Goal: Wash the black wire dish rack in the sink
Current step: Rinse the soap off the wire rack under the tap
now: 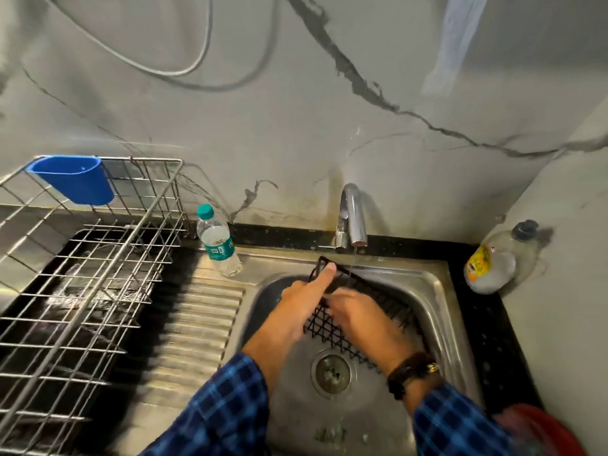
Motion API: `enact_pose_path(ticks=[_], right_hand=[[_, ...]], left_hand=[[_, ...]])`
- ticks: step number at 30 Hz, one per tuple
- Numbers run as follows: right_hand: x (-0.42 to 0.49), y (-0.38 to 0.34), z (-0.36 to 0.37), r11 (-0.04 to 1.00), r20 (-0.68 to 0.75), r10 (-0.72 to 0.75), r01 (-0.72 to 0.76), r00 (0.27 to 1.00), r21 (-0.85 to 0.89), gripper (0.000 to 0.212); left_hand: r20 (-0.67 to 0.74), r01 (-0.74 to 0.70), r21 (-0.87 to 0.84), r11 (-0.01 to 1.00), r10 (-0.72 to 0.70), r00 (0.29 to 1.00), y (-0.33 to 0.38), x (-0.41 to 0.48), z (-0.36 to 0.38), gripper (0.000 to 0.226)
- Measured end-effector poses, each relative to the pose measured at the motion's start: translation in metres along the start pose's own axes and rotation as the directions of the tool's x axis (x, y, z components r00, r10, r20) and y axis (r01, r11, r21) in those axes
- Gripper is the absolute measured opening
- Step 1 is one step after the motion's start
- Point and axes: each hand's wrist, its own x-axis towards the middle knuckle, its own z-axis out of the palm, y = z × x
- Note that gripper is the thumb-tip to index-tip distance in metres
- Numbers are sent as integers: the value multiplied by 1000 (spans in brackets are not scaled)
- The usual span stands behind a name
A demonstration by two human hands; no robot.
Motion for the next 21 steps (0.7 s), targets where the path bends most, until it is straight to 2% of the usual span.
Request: enact_pose_path(ticks=[1, 3, 6, 7, 8, 10, 11, 12, 13, 14, 15, 16, 17, 18, 19, 21], right_hand=[[-1, 0, 5, 999, 26, -22, 23, 999, -45, 27], [-5, 6, 12, 963, 72, -118, 132, 990, -233, 31], [-9, 15, 13, 801, 137, -243, 279, 960, -530, 18], [-12, 13, 11, 778, 136, -280, 307, 950, -549, 16], [-15, 13, 8, 809, 92, -273, 280, 958, -517, 16], [-24, 30, -1, 866, -70, -182, 126, 981, -483, 21], [-30, 44, -9, 860, -222, -130, -1, 966, -510, 23], [-37, 64, -19, 844, -388, -54, -166, 920, -510, 23], [-43, 79, -28, 864, -514, 59, -301, 856, -403, 22], [-48, 93, -36, 913, -554, 219, -369, 804, -174, 22], [-52, 96, -41, 918, -470, 389, -372, 792, 133, 25], [-50, 95, -45, 793, -260, 541, -383, 799, 474, 35], [-48, 90, -47, 601, -53, 622, -433, 781, 671, 54], [-48, 87, -46, 510, 65, 642, -489, 764, 707, 69], [-46, 87, -44, 528, 49, 651, -499, 757, 688, 74], [-45, 91, -43, 714, -230, 625, -429, 746, 553, 68]], left_hand=[[-26, 22, 76, 997, -20, 999, 2, 1, 1, 101], [-54, 82, 176, 981, -74, 996, -4, 5, 3, 81], [-33, 75, 264, 962, -68, 997, -25, 11, 1, 30], [-28, 37, 273, 961, -31, 999, -31, 13, 0, 11], [-28, 3, 243, 970, 4, 1000, -35, 15, -1, 3], [-25, -42, 106, 994, 45, 999, -40, 18, -13, 9], [-29, -54, 27, 998, 55, 998, -43, 20, -22, 11], [-23, -54, -45, 998, 53, 998, -47, 23, -32, 15], [-8, -51, -110, 993, 51, 999, -52, 28, -41, 21], [11, -43, -141, 989, 45, 999, -58, 32, -48, 24], [24, -40, -140, 989, 43, 999, -62, 36, -51, 26], [41, -38, -112, 993, 43, 998, -66, 37, -51, 28], [52, -32, -96, 995, 37, 998, -69, 39, -48, 30], [59, -22, -94, 995, 28, 998, -72, 40, -44, 31], [59, -15, -107, 994, 22, 998, -73, 43, -40, 28], [82, 12, -170, 985, 2, 997, -74, 46, -33, 24]])
